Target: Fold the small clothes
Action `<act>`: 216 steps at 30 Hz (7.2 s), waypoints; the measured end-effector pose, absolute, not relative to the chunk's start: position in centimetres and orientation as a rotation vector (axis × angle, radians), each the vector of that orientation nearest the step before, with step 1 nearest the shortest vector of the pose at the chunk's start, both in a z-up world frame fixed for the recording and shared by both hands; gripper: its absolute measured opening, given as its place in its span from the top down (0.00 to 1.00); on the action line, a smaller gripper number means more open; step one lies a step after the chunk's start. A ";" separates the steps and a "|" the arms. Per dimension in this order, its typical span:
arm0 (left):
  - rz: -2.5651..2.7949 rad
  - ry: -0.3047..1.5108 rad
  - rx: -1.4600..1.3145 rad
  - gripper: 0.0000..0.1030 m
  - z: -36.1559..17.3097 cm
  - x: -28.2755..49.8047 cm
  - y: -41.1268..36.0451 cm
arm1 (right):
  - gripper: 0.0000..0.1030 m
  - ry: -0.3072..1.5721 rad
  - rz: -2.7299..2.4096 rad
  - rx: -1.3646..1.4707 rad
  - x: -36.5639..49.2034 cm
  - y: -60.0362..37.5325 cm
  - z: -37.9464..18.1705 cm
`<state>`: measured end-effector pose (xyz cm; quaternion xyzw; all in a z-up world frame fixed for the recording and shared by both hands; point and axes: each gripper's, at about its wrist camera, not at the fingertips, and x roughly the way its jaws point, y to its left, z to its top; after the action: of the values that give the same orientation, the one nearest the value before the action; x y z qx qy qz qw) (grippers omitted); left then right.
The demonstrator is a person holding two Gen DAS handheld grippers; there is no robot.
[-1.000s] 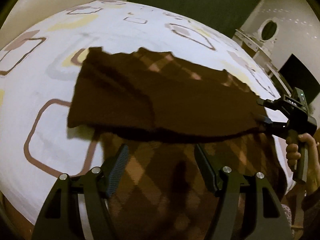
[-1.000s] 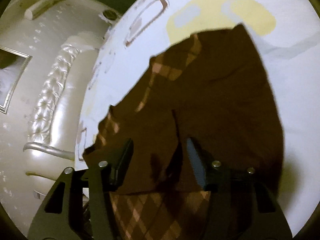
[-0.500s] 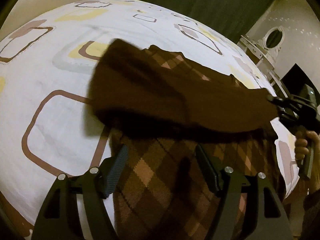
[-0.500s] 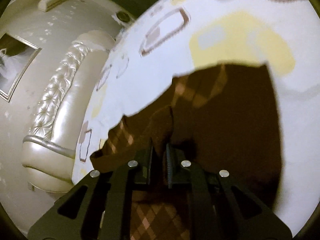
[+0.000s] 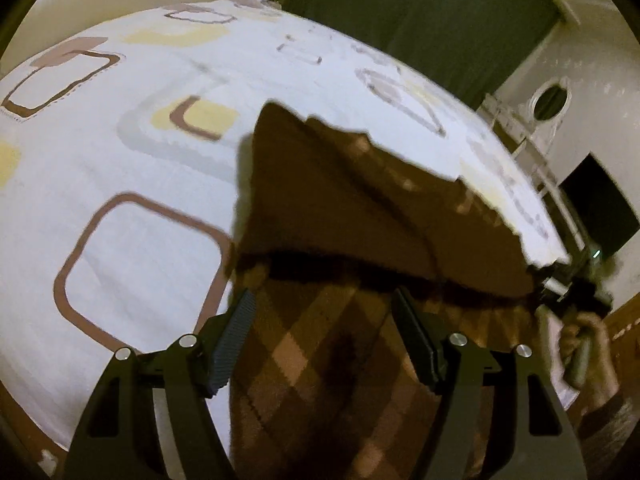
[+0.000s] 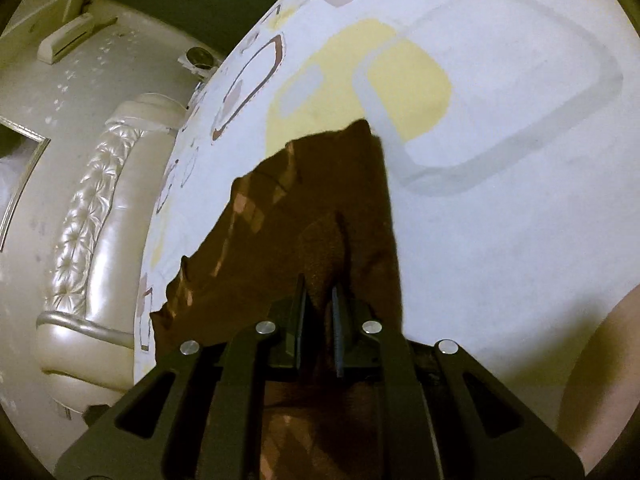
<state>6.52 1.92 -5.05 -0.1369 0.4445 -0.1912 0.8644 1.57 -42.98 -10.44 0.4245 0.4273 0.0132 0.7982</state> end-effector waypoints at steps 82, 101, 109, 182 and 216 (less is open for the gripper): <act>-0.325 0.958 -0.161 0.25 -7.1 12.2 5.2 | 0.59 0.875 0.454 0.614 8.7 -30.5 -3.4; -0.473 1.128 -0.222 0.24 -7.1 1.2 7.3 | 0.58 1.014 0.272 0.825 -14.6 -39.8 -9.5; -0.581 1.177 -0.368 0.22 -7.9 0.4 7.0 | 0.54 1.030 0.370 0.884 -16.5 -38.8 -10.2; -0.574 1.180 -0.436 0.69 -6.7 3.9 9.9 | 0.50 0.971 0.157 0.863 -15.1 -42.3 -8.1; -0.680 1.284 -0.529 0.45 -10.1 0.4 7.6 | 0.46 0.983 0.418 1.108 -18.5 -42.1 -12.4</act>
<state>0.38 7.57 -10.07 -0.2390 0.5799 -0.3071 0.7158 -18.55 -42.11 -12.35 0.5008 0.4443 0.1891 0.7184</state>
